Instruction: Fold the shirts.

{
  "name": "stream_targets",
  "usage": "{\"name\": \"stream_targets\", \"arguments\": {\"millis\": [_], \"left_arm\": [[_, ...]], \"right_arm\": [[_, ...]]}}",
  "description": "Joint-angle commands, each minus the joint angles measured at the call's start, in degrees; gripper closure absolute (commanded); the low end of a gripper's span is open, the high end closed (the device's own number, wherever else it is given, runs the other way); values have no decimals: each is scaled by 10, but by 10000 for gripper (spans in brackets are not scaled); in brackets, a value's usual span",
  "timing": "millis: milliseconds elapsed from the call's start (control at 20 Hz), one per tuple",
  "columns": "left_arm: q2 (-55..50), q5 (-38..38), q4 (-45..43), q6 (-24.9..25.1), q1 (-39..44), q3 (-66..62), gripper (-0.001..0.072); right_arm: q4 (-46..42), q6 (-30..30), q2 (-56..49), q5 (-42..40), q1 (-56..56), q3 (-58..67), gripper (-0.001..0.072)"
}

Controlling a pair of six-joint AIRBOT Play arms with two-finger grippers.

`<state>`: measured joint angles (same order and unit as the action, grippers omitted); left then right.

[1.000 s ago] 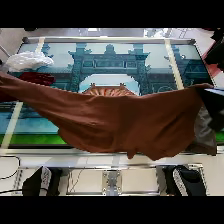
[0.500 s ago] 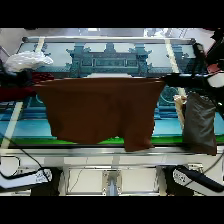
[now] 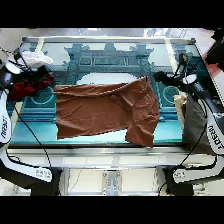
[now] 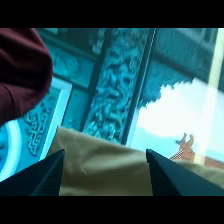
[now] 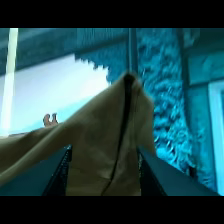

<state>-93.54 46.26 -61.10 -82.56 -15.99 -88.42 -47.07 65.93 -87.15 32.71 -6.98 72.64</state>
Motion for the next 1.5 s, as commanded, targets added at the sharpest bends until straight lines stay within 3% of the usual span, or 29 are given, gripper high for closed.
{"name": "stream_targets", "arguments": {"millis": [0,150,250,350,550,850,1450], "left_arm": [[77,94,-26,5,-67,0,112],[208,137,-61,-10,-150,132,113],[318,135,-45,-70,-200,290,113],[410,167,-35,-115,-247,435,114],[458,309,38,-83,-339,614,114],[474,308,63,-79,-356,692,115],[443,213,124,-70,-354,740,117]], "right_arm": [[-92,24,49,118,-49,43,259],[-130,30,111,266,-125,20,259],[-126,30,131,331,-163,-16,259],[-86,30,135,351,-187,-41,258],[-24,-2,135,347,-190,-44,258],[13,-30,135,355,-190,-44,258],[75,-42,138,358,-190,-44,259]]}}
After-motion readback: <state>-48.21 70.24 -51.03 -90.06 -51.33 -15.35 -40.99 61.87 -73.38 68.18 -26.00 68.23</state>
